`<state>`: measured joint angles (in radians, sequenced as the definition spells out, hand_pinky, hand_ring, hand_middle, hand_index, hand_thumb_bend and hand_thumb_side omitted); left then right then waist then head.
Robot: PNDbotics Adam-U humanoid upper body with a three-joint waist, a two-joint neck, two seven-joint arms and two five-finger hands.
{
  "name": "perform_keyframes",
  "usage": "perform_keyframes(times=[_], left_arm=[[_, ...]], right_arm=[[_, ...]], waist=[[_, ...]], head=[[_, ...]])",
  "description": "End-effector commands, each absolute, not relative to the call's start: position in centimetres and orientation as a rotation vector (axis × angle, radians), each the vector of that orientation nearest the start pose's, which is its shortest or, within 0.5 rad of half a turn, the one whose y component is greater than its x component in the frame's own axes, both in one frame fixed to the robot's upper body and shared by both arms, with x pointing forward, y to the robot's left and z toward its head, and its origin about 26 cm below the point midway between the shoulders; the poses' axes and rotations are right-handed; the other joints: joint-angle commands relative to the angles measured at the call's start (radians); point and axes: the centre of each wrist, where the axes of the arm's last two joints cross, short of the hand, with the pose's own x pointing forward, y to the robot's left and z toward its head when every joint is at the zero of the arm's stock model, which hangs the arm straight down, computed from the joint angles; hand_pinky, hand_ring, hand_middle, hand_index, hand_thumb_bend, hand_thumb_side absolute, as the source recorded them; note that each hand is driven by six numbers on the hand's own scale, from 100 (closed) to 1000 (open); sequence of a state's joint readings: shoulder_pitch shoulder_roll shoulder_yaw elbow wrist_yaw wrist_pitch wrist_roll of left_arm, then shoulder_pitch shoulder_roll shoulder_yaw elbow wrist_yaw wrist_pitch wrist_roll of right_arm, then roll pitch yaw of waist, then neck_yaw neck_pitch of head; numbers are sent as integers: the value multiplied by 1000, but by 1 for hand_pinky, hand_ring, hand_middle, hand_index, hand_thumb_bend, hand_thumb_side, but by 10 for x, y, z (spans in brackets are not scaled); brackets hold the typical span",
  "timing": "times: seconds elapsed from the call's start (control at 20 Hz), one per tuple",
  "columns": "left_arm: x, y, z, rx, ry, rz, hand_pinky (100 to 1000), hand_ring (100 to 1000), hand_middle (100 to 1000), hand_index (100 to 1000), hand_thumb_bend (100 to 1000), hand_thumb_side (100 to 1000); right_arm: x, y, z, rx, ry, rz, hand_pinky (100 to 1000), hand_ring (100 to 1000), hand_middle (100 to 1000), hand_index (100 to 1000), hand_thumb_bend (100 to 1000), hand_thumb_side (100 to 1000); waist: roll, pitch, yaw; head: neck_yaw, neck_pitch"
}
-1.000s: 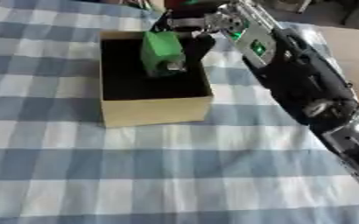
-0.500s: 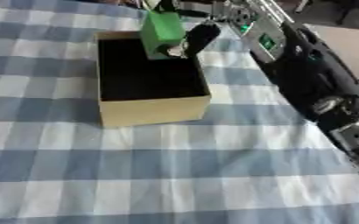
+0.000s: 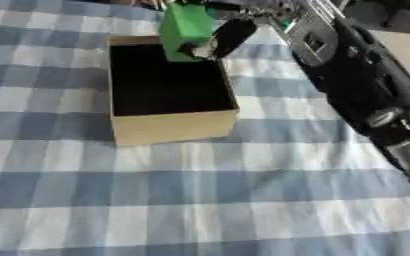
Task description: Pick up objects on the table and place them in the box.
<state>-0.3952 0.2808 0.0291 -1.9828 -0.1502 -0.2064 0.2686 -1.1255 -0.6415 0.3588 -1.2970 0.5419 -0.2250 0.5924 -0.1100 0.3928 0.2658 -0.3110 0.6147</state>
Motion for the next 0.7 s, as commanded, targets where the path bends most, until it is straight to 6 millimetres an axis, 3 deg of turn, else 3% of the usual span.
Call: perform_keyframes(times=[0.05,0.4,0.7], left_arm=[[307,251,229,-512,3576,150,734,619,727,793,100,935],[307,250,229,-505,3577,157,734,619,728,793,100,936],[308,248,230,-496,3576,160,734,619,729,793,100,937]], right_arm=[[419,-226,362,1146,2293,-2527,690,570,443,476,100,451],[414,-219,356,1129,2269,-2571,677,553,425,470,100,436],[422,-214,340,1108,2244,-2650,673,548,422,468,100,430]], waist=[[5,-26,1],[2,-24,5],[2,-17,12]], head=[[-2,7],[-5,3],[-13,-3]])
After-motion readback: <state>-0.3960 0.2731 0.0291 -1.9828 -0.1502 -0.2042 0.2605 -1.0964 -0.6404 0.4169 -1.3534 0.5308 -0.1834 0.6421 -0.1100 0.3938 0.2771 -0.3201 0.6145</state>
